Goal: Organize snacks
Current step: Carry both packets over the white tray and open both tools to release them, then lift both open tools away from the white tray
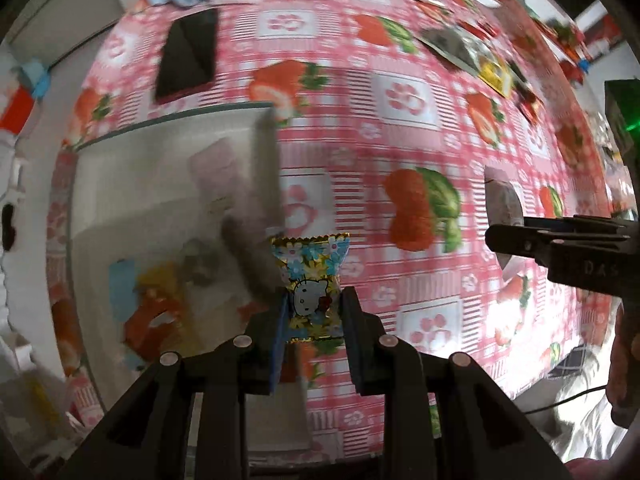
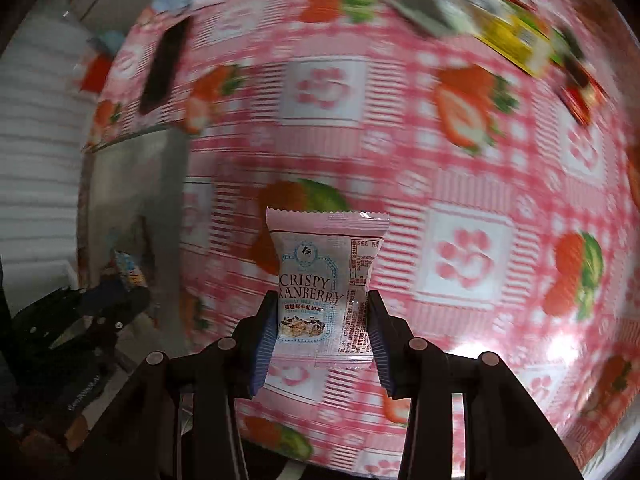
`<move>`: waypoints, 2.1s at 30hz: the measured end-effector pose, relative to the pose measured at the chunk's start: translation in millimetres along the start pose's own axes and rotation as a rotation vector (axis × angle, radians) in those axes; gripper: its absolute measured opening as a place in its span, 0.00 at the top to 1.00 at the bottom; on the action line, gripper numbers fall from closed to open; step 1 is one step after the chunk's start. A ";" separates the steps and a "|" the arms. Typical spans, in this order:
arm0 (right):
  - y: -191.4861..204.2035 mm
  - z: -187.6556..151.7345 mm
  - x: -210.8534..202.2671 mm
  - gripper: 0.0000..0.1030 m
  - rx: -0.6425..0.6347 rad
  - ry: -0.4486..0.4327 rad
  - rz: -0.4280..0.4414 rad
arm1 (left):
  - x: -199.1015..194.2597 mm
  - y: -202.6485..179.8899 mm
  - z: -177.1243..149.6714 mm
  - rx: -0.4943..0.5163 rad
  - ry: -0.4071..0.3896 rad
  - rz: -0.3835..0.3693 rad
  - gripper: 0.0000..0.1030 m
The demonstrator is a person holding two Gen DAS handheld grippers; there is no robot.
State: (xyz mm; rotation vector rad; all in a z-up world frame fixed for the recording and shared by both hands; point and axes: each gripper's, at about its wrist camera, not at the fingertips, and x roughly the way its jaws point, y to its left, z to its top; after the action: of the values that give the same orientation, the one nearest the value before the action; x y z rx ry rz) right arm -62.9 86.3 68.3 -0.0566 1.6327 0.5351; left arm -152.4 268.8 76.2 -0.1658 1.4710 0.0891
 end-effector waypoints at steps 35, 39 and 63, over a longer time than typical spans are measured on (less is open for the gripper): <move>183.2 38.7 48.5 0.57 -0.344 0.091 0.022 | 1.6 131.1 -7.7 -0.263 -0.014 0.062 0.72; 189.7 45.7 56.9 0.57 -0.337 0.103 0.022 | 7.0 134.4 -4.9 -0.255 -0.001 0.070 0.72; 197.7 49.9 67.1 0.05 -0.333 0.118 -0.046 | 11.2 136.2 -5.9 -0.272 0.020 0.136 0.14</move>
State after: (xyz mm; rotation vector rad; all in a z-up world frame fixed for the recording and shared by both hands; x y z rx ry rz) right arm -94.4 298.6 63.3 -0.3777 1.6378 0.7754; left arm -179.0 401.6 56.8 -0.2875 1.4850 0.3995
